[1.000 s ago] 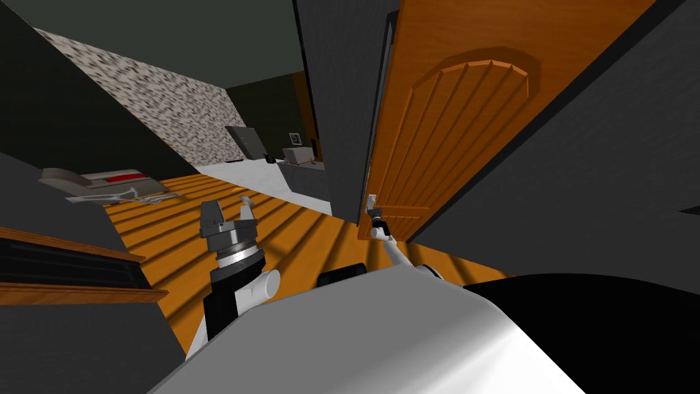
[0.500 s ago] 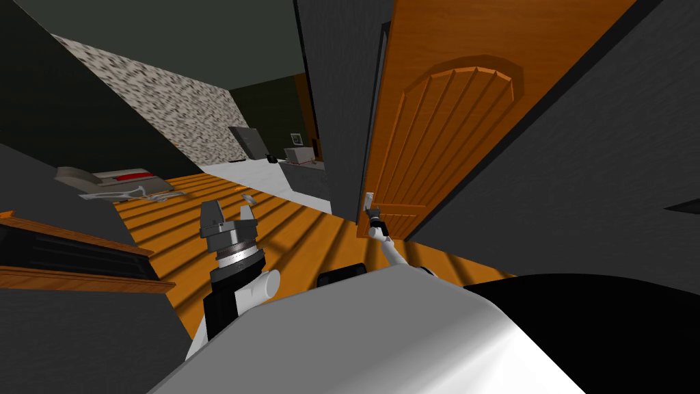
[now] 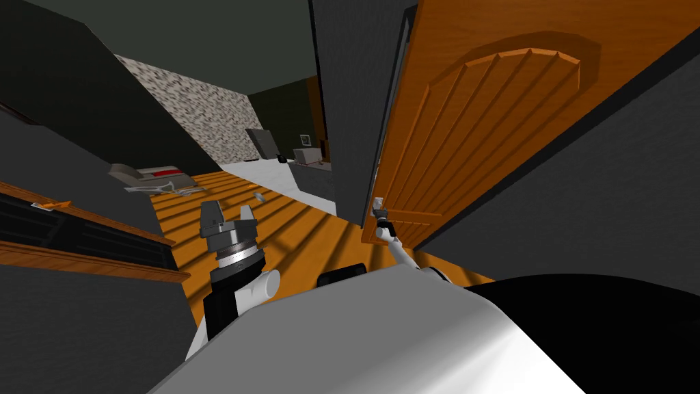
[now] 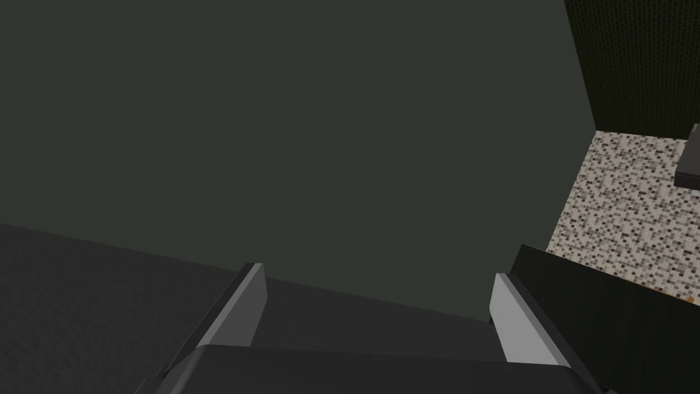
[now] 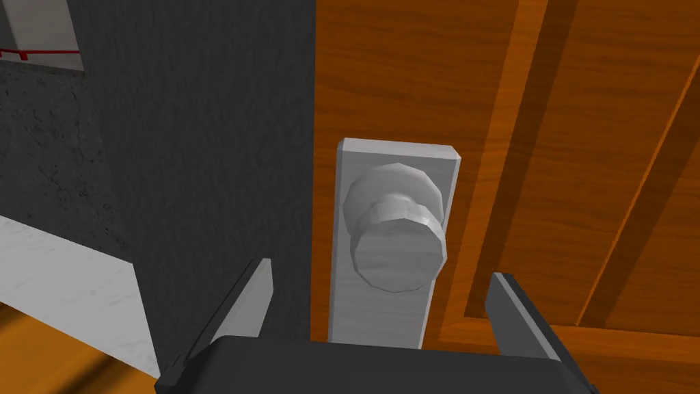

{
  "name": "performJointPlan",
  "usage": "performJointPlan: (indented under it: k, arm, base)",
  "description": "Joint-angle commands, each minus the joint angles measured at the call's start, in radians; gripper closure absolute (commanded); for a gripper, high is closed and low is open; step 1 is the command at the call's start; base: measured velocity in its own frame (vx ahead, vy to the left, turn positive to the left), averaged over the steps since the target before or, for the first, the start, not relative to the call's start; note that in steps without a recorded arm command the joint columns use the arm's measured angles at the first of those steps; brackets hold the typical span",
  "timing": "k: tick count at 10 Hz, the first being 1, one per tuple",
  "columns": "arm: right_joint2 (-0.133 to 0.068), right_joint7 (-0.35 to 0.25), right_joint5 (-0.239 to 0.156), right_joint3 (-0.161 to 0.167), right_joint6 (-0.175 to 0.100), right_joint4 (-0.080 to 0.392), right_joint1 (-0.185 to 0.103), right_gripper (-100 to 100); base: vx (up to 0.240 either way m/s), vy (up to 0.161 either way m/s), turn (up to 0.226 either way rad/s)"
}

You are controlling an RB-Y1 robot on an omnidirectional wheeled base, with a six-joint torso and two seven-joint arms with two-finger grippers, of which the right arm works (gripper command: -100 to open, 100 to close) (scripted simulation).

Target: Pull the door open

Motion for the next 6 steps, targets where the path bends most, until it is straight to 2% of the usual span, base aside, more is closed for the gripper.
performJointPlan:
  k: [1, 2, 3, 4, 6]
  arm:
    - [-0.033, -0.024, -0.010, -0.014, 0.001, -0.002, 0.014, -100]
    - [-0.054, -0.040, -0.016, -0.020, -0.001, 0.002, 0.020, -100]
    - [-0.050, -0.042, -0.011, -0.008, -0.010, 0.025, 0.003, -100]
    - [-0.050, -0.042, -0.011, -0.008, -0.010, 0.025, 0.003, 100]
    - [-0.050, -0.042, -0.011, -0.008, -0.010, 0.025, 0.003, 100]
  base:
    - [0.166, -0.008, 0.144]
    - [0.159, -0.027, 0.166]
    - [0.073, -0.015, 0.030]
    - [-0.006, -0.003, -0.048]
    - [-0.027, -0.004, 0.001]
